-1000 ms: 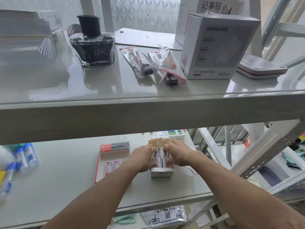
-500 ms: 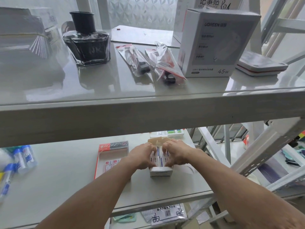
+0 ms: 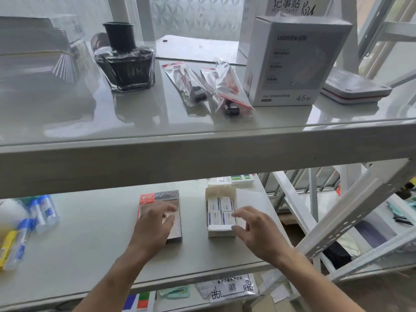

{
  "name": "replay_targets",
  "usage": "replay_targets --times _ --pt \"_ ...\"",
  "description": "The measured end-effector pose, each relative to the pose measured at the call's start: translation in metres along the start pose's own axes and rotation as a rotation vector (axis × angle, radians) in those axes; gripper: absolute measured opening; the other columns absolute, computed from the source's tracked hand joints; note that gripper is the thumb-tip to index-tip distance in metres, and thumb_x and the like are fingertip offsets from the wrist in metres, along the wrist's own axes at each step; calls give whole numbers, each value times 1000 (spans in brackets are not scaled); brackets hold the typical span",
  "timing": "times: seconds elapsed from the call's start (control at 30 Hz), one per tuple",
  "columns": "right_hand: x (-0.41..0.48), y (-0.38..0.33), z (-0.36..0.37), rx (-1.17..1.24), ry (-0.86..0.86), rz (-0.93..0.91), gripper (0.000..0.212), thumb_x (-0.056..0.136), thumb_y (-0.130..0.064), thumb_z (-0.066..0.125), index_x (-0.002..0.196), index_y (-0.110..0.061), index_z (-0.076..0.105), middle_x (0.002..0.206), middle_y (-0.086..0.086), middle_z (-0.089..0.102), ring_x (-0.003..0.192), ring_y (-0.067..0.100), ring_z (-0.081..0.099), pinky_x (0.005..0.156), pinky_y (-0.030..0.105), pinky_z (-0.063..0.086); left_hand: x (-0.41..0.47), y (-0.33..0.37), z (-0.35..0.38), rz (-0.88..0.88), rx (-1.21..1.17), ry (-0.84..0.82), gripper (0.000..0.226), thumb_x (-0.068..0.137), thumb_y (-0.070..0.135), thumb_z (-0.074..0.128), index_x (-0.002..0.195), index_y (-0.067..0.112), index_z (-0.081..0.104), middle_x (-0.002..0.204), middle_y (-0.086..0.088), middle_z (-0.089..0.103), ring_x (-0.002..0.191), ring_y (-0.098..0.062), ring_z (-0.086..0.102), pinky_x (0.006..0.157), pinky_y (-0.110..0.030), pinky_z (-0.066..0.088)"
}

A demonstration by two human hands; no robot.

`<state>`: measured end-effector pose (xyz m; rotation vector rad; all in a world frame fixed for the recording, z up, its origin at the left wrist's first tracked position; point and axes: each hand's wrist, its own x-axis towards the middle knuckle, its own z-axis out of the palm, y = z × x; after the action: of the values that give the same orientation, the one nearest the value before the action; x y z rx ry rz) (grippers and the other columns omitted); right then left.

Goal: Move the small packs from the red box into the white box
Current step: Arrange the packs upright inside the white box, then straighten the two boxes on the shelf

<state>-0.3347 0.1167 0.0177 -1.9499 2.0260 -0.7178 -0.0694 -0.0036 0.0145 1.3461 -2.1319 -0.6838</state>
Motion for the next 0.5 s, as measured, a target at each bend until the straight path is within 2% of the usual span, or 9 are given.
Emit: replay_targets --times 0.03,0.1,0.2,0.3,0.5 --pt "-8 -1 9 -28 -33 -8 31 90 -31 67 120 -24 63 121 -9 64 76 3 56 79 27 52 -14 -11 -4 -20 54 19 19 83 11 70 94 27 69 100 9 66 80 -11 59 72 -34 51" --pt "-17 -1 24 -98 -39 -20 33 90 -31 67 122 -27 60 122 -9 63 86 14 64 84 35 54 -40 -28 -7 -39 166 19 22 79 10 73 93 26 69 99 8 67 82 -17 60 71 -35 52" --pt "-15 1 36 -157 36 -30 19 92 -22 64 110 -25 64 109 -7 65 79 24 66 72 42 56 -57 -45 -6 -29 237 6 27 75 10 74 95 27 69 99 10 66 86 -18 61 71 -35 53" --pt "-11 -1 40 -189 74 -25 11 93 -15 61 101 -22 65 100 -4 63 69 28 64 60 42 55 -61 -52 -4 1 269 -13 25 77 13 74 96 28 68 100 12 66 86 -17 63 70 -34 55" --pt "-9 -3 43 -193 71 -3 14 89 -6 67 95 -18 70 94 -1 65 67 26 65 58 36 53 -61 -58 -7 -13 300 -3 15 83 16 74 92 26 67 100 9 68 84 -18 67 62 -32 57"
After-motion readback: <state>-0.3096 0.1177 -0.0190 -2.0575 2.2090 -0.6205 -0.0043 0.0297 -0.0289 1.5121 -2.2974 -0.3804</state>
